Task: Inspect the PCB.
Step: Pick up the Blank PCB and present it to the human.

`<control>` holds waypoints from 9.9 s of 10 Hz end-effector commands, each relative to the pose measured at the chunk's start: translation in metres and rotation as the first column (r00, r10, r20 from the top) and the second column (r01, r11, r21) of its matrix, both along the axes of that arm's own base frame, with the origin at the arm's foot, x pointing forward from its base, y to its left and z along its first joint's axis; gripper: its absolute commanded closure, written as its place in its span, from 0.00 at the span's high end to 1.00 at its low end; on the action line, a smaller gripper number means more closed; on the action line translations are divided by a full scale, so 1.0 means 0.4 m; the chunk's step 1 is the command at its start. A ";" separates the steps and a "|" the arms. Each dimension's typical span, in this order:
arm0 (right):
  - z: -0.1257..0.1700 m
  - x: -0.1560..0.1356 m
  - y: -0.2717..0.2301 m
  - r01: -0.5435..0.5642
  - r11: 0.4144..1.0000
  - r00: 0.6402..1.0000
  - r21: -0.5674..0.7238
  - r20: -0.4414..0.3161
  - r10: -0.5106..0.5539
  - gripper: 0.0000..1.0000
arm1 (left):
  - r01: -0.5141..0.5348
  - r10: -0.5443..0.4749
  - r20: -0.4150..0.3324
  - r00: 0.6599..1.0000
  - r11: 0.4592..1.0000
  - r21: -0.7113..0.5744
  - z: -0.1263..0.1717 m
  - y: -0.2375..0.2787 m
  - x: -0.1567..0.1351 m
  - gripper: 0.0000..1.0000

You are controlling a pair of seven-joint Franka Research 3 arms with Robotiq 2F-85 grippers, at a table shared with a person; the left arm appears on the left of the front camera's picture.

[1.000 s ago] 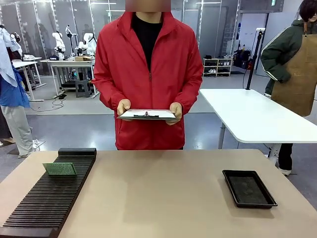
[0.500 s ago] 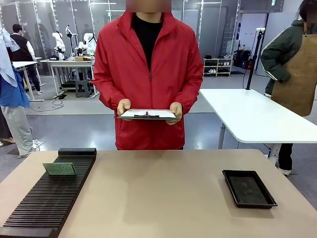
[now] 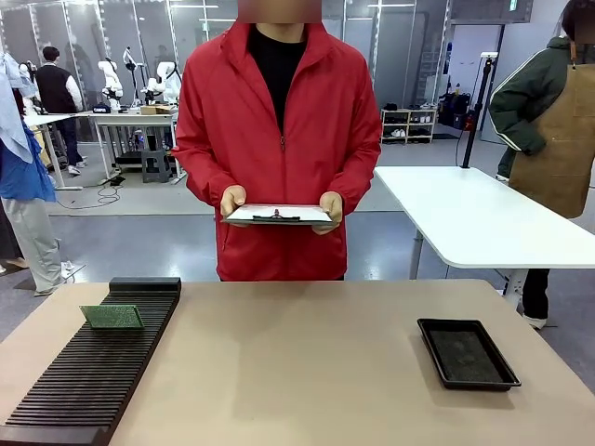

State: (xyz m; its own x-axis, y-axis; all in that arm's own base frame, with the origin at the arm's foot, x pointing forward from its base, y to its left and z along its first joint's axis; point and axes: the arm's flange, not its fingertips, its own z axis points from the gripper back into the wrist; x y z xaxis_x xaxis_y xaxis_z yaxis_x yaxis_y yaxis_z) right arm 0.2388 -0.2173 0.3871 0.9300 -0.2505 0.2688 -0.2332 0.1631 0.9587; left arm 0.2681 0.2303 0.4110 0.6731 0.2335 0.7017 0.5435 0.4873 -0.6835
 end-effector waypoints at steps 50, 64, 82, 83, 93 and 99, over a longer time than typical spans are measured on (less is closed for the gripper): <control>0.002 -0.002 -0.001 0.000 1.000 1.000 0.009 0.006 0.000 1.00 | 0.195 -0.699 -0.286 0.655 -0.209 0.958 -0.134 -0.561 0.707 0.76; 0.002 -0.002 -0.001 0.000 1.000 1.000 0.009 0.006 0.000 1.00 | 0.294 -0.715 -0.322 0.620 -0.169 0.941 -0.042 -0.545 0.687 0.00; 0.002 -0.002 -0.001 0.000 1.000 1.000 0.009 0.006 0.000 1.00 | 0.553 -0.546 -0.138 0.827 0.833 0.017 -0.039 -0.493 0.707 0.03; 0.002 -0.002 -0.001 0.000 1.000 1.000 0.009 0.006 0.000 1.00 | 0.513 -0.541 -0.129 0.831 0.835 -0.197 -0.062 -0.501 0.711 0.03; 0.002 -0.002 -0.001 0.000 1.000 1.000 0.009 0.006 0.000 1.00 | 0.295 -0.439 -0.321 0.839 0.863 -0.410 -0.161 -0.509 0.714 0.03; 0.002 -0.002 -0.001 0.000 1.000 1.000 0.009 0.006 0.000 1.00 | 0.014 -0.381 -0.579 0.721 0.843 -0.538 -0.195 -0.650 0.715 0.03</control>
State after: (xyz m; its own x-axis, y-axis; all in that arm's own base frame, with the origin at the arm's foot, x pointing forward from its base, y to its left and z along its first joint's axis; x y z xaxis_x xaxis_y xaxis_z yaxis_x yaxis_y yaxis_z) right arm 0.2388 -0.2171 0.3869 0.9309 -0.2499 0.2664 -0.2307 0.1633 0.9592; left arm 0.5559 -0.0202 0.3290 0.9845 0.1700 -0.0441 -0.0386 -0.0356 -0.9986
